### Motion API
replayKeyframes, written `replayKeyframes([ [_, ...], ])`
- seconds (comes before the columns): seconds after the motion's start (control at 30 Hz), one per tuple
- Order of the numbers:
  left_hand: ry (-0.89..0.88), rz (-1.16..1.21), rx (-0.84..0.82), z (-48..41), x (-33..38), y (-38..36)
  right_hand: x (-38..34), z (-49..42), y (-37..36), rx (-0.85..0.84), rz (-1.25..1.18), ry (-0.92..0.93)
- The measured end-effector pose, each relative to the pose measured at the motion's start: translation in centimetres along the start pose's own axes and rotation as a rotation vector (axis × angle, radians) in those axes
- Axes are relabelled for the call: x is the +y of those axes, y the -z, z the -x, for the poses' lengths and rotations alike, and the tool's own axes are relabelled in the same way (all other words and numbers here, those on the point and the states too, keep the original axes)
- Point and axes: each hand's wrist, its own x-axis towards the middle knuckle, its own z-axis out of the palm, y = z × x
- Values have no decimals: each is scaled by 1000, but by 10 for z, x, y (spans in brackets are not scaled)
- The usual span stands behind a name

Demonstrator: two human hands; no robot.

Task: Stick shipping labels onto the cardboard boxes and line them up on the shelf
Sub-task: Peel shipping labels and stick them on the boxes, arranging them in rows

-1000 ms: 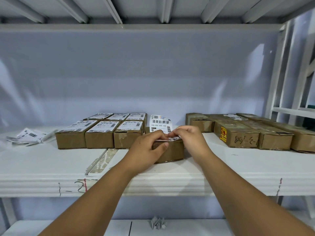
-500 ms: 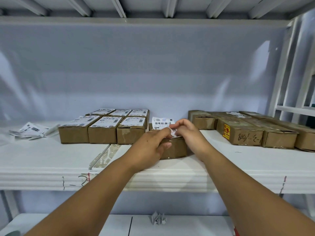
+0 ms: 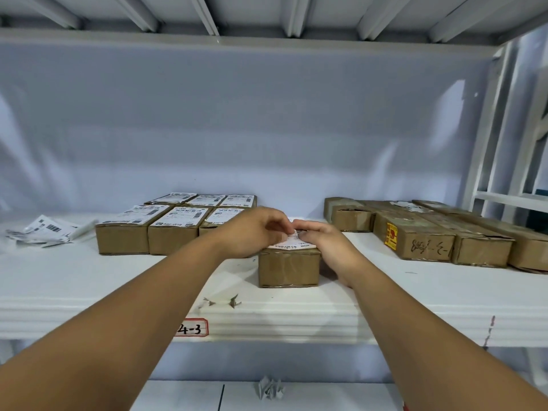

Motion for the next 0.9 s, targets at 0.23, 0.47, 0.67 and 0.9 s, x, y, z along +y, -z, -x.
replayKeyframes([
  [0.23,189,-52,-352,-7,0,13,0,-3,-2,-18,-53,-75],
  [0.47,279,-123,-410,-15,9,10,2,-4,-1,-35,6,-55],
  [0.67,310,-139,-423,-22,6,13,2,-3,-1,-41,1,-60],
  [0.9,337,-377,-475,-27,20,20,2,-4,7,-163,-31,-103],
])
